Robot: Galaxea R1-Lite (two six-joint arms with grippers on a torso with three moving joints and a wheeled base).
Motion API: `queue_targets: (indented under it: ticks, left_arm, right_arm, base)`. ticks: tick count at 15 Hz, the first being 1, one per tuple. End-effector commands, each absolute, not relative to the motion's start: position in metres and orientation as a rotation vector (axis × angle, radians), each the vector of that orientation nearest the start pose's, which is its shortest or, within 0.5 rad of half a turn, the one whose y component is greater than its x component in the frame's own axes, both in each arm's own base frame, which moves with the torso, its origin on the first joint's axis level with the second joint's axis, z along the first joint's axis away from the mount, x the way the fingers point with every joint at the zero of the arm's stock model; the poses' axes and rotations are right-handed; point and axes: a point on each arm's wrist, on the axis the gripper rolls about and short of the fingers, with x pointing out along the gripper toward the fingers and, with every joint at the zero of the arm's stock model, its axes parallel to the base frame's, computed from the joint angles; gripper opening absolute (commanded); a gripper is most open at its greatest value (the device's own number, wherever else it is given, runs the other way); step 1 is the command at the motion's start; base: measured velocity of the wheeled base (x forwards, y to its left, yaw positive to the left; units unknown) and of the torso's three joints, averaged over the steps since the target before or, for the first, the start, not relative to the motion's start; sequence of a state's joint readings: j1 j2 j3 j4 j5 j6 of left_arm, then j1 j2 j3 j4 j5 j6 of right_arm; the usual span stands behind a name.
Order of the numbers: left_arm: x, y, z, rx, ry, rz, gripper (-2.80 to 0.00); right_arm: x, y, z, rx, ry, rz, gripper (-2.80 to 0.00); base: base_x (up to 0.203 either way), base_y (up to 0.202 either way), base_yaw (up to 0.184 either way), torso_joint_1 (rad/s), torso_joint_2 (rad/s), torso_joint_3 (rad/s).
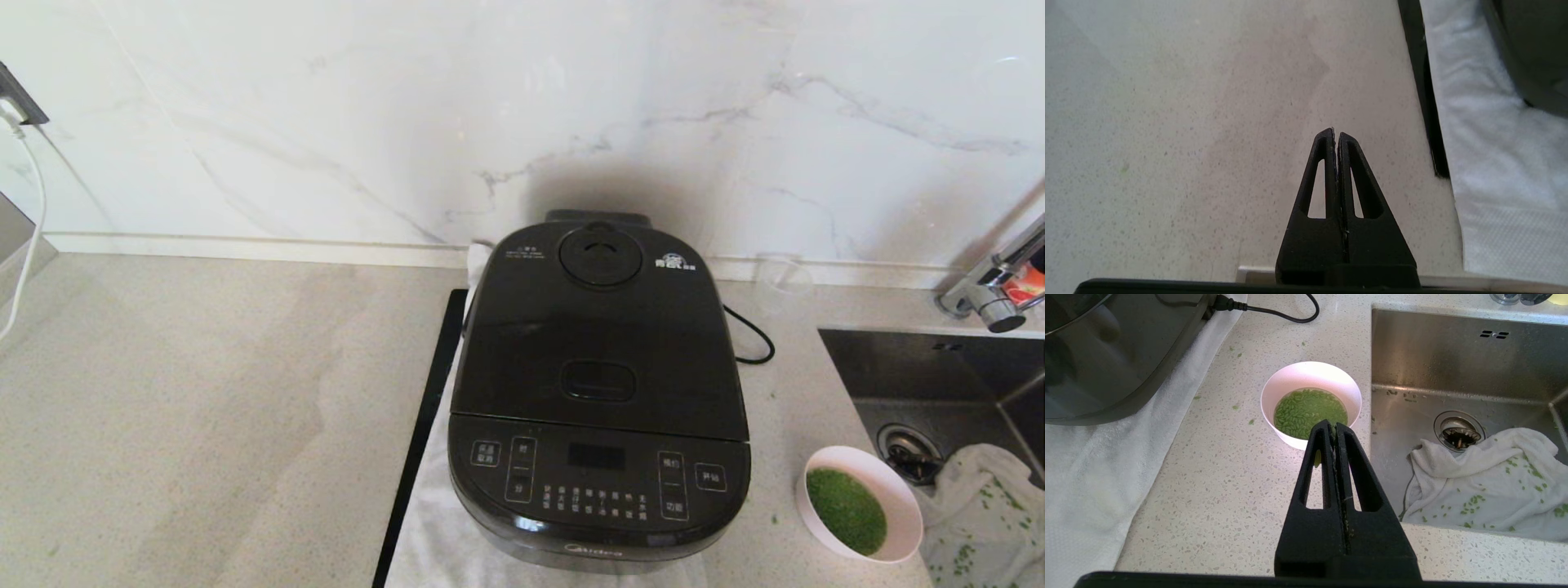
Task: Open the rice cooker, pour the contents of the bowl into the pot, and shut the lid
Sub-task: Open the rice cooker
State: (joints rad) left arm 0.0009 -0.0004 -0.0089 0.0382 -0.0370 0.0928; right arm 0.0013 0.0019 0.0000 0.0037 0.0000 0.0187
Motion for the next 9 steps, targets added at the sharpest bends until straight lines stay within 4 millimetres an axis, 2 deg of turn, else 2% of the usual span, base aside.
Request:
queue_targets:
  ticks: [1,2,3,5,7,9]
  left_arm:
    - [-0.025,-0.001,0.078,0.101,0.032,-0.038,-2.8]
    - [-0.028,-0.001,0.091,0.099,-0.001,-0.043,-2.8]
    - [-0.031,-0.001,0.113,0.093,-0.035,-0.048,-2.8]
    - [-0.025,-0.002,0.158,0.052,-0.031,-0.091,-2.8]
    - [-0.005,-0.003,0.195,0.005,0.022,-0.152,-2.8]
    - [0.03,-0.005,0.231,-0.066,0.104,-0.229,-2.8]
  right_arm:
    - [-0.023,0.0,0.075,0.018,0.006,0.001,-2.8]
    - [-0.023,0.0,0.075,0.018,0.005,0.0,-2.8]
    - [-0.023,0.0,0.075,0.018,0.005,0.0,-2.8]
    - [-0.023,0.0,0.075,0.02,0.006,0.001,-2.8]
    - [-0.023,0.0,0.075,0.018,0.006,0.001,-2.8]
    - [-0.023,0.0,0.075,0.018,0.006,0.0,-2.8]
  base:
    - [0.0,0.0,0.0,0.0,0.0,0.0]
    - [0.0,0.0,0.0,0.0,0.0,0.0]
    - [0.0,0.0,0.0,0.0,0.0,0.0]
    - [0.0,0.0,0.0,0.0,0.0,0.0]
    - [0.0,0.0,0.0,0.0,0.0,0.0]
    - [0.0,0.0,0.0,0.0,0.0,0.0]
